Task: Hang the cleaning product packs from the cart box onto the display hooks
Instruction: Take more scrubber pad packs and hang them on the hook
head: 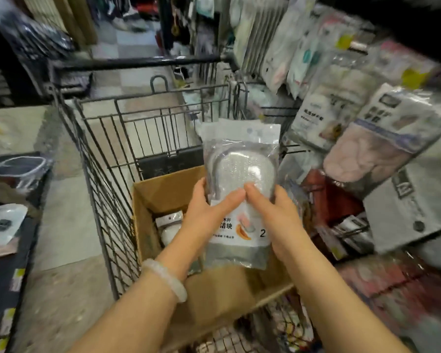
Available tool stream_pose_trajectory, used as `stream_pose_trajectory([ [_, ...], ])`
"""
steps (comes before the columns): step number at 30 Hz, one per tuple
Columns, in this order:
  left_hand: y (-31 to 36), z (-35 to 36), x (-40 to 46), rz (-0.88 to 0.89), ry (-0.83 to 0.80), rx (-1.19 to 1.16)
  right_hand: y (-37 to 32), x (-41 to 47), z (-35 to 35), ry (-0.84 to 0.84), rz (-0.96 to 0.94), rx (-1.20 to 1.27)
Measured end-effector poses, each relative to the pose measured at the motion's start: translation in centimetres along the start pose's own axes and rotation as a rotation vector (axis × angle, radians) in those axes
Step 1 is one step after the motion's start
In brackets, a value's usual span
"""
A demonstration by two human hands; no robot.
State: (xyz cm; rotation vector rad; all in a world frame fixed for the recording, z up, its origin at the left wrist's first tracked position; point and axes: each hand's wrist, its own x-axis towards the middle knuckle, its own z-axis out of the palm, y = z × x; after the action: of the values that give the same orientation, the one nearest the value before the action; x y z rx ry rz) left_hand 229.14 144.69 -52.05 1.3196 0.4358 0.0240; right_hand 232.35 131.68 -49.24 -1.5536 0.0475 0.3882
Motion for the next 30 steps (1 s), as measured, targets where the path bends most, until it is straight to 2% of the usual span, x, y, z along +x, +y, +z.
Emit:
stream_pose_trajectory([
  [6, 1.2, 5.7, -13.1, 0.101, -0.213, 0.021, -2.3, -15.7, -5.8, 0.153, -0.161, 0.018],
  [14, 5.3, 16.7, -30.9, 0.095, -0.674, 0.046, -7.3, -37.7, -15.0, 0.540, -0.278, 0.144],
  [18, 8.3, 22.4, -38.1, 0.120, -0.859, 0.003, -10.6, -46.6, -18.3, 0.712, -0.375, 0.188],
  [24, 9.3, 28.8, -48.0, 0.112, -1.191, -0.023, -11.9, -58.4, -22.2, 0.995, -0.458, 0.172],
  [30, 8.8, 33.5, -57.5, 0.047, -1.397, -0.009, -12.0, -69.5, -24.4, 1.190, -0.542, 0.141],
])
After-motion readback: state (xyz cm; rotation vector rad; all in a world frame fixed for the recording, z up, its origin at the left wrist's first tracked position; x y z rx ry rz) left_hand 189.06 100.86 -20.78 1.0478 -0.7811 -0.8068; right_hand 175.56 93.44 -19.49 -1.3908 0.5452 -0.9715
